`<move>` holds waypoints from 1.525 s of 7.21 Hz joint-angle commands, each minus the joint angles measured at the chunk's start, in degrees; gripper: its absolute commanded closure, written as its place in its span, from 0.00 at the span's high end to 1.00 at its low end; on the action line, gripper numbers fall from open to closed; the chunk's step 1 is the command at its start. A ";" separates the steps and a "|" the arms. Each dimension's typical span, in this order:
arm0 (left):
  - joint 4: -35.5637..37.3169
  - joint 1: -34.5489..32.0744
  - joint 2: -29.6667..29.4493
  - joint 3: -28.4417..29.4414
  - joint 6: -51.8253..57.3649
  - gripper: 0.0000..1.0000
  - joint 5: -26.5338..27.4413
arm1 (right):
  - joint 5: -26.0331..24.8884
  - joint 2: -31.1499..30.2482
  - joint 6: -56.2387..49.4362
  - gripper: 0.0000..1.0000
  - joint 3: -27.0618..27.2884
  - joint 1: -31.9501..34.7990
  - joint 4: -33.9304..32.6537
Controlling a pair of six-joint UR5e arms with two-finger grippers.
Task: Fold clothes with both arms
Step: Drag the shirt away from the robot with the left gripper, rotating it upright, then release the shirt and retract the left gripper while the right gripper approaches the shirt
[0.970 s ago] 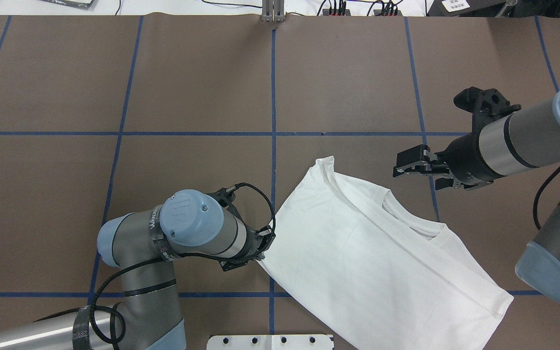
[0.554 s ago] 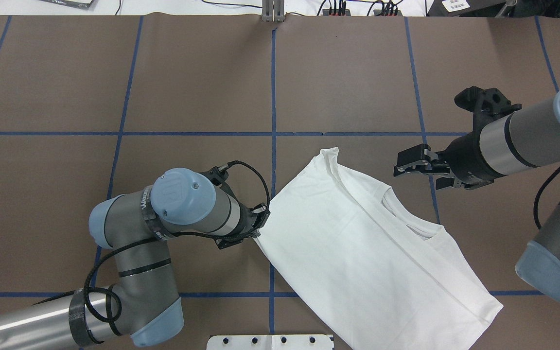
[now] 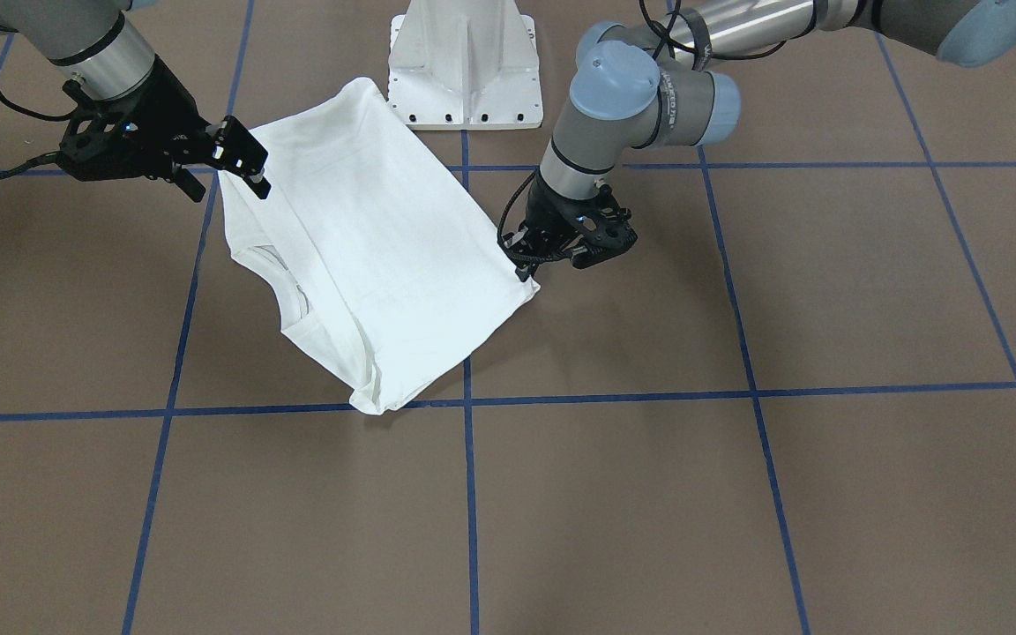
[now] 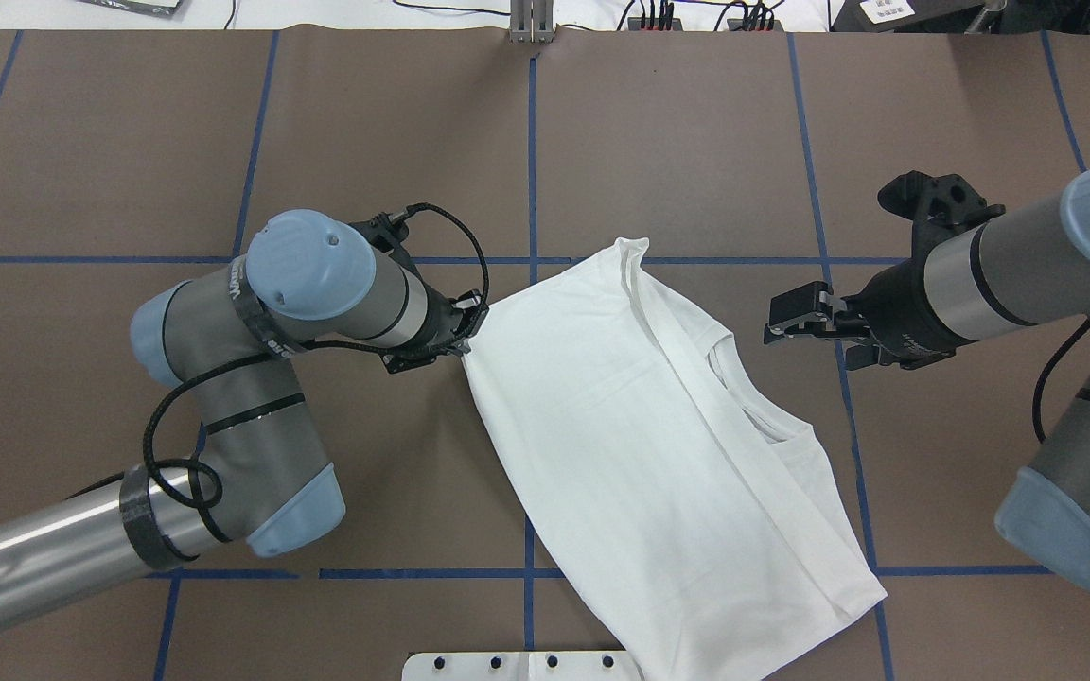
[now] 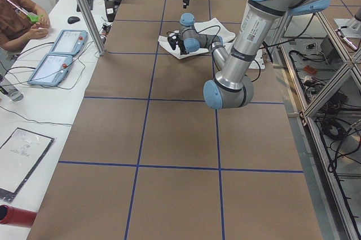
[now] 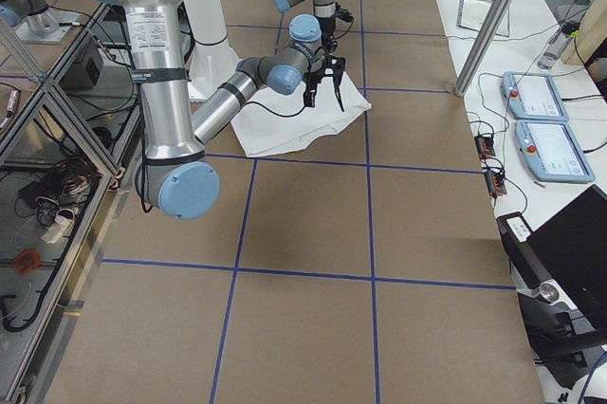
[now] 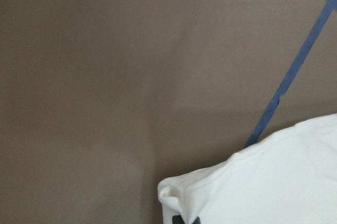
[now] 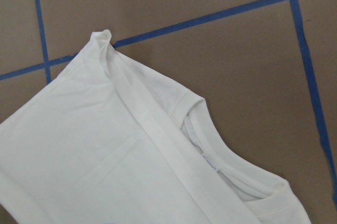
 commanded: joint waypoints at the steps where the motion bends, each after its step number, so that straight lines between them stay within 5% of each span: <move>1: -0.35 -6.24 -5.69 10.40 7.79 0.00 0.00 | -0.38 0.29 0.00 1.00 -0.16 -0.15 0.01; 4: -3.50 -13.28 -12.03 20.54 19.56 0.00 0.96 | -0.29 0.38 0.00 1.00 -0.51 -0.15 0.09; 6: -12.43 -13.65 -18.15 31.12 22.15 0.00 4.90 | -0.38 0.38 -0.09 1.00 -0.86 -0.15 0.09; 9: -23.62 -13.48 -20.47 38.64 22.60 0.00 8.86 | -0.99 1.60 -0.09 1.00 -0.95 -0.06 0.09; 10: -25.82 -13.48 -20.22 39.53 22.60 0.99 9.14 | -1.34 2.56 0.09 1.00 -1.04 0.03 0.09; 11: -26.01 -13.48 -20.30 39.53 22.60 1.00 9.23 | -1.78 2.75 0.00 1.00 -1.12 0.03 0.09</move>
